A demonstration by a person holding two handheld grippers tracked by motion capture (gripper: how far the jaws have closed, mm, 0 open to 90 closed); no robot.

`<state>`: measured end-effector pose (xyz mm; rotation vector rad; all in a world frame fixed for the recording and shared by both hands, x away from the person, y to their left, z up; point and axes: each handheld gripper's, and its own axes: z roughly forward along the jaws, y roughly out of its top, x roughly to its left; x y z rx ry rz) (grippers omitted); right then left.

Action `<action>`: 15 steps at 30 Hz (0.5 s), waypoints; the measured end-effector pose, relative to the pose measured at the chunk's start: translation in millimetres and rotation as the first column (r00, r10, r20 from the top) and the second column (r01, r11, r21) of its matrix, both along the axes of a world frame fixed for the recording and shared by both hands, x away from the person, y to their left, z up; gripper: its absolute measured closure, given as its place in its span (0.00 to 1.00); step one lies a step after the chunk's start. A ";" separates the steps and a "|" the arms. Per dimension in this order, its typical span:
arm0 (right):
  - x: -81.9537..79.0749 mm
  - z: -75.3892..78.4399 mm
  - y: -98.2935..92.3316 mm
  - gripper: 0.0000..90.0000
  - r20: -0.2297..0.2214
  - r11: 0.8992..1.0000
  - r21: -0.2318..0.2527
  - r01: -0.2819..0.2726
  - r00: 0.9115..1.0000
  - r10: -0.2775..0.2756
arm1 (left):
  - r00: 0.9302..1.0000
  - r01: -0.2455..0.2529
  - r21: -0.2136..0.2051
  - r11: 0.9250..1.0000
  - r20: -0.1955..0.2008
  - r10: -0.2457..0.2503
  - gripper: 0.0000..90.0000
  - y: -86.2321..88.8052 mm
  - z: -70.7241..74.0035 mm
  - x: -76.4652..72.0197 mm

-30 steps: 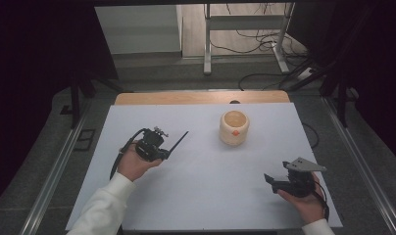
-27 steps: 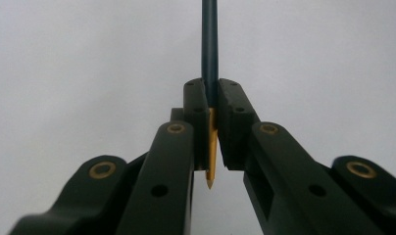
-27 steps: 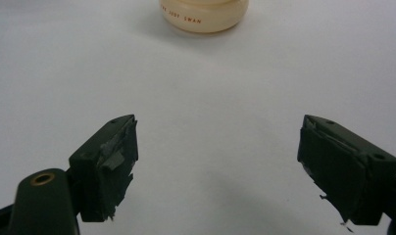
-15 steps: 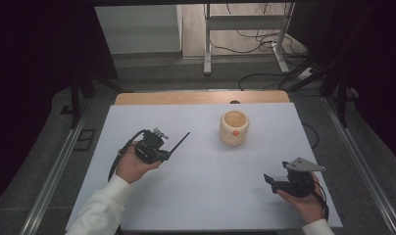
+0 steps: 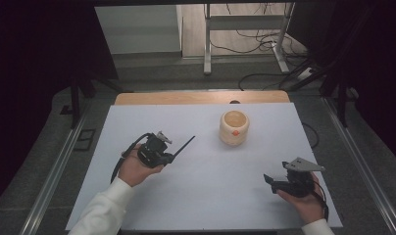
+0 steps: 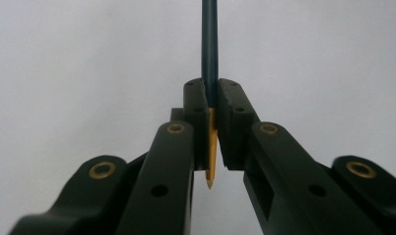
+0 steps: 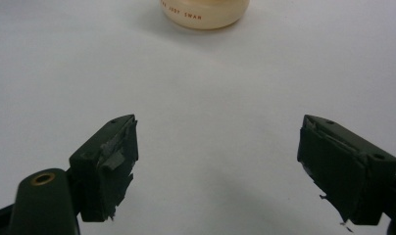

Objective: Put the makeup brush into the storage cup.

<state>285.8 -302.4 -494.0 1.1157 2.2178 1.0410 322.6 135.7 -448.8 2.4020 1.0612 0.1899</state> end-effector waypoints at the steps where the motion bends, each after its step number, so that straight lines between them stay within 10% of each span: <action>1: 0.0 0.1 -0.1 0.18 0.003 1.000 -0.001 0.000 1.000 0.000 | 1.000 0.005 -0.001 1.000 0.004 -0.005 0.93 -0.8 0.2 -0.5; 15: -0.6 1.5 -0.2 0.18 0.006 1.000 0.000 -0.005 1.000 0.005 | 0.997 0.077 0.010 0.997 0.014 -0.077 0.93 -19.4 0.1 -7.4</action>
